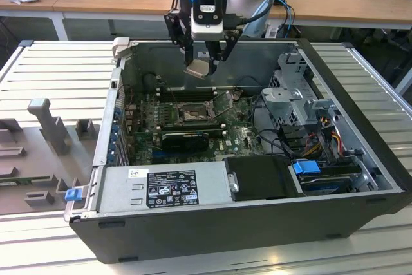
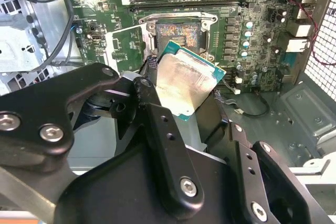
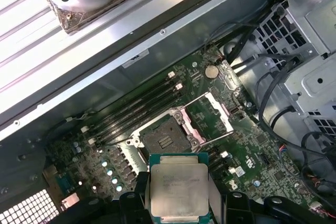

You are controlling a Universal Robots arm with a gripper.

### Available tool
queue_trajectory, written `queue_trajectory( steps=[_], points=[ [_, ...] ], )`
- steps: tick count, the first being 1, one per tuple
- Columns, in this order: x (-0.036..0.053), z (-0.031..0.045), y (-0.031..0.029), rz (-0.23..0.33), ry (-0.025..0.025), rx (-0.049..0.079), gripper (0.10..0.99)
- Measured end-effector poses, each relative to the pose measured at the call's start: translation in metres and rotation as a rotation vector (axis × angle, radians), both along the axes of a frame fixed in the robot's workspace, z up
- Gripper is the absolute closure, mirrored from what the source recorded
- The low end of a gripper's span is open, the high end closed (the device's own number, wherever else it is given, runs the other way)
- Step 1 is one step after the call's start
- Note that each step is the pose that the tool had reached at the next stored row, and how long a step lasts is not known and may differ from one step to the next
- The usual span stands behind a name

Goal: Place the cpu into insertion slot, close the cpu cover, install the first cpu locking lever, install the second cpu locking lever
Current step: 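Place the cpu into insertion slot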

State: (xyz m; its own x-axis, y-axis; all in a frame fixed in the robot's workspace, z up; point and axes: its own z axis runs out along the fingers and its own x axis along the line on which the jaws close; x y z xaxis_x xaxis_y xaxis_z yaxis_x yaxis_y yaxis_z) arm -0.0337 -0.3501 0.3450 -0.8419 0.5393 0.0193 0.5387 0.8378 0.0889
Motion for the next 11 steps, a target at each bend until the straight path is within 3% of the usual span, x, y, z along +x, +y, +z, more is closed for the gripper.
queue_trajectory(
  steps=[11],
  points=[
    [0.0, -0.0014, 0.0, -0.034, 0.0, 0.0, 0.553]
  ],
)
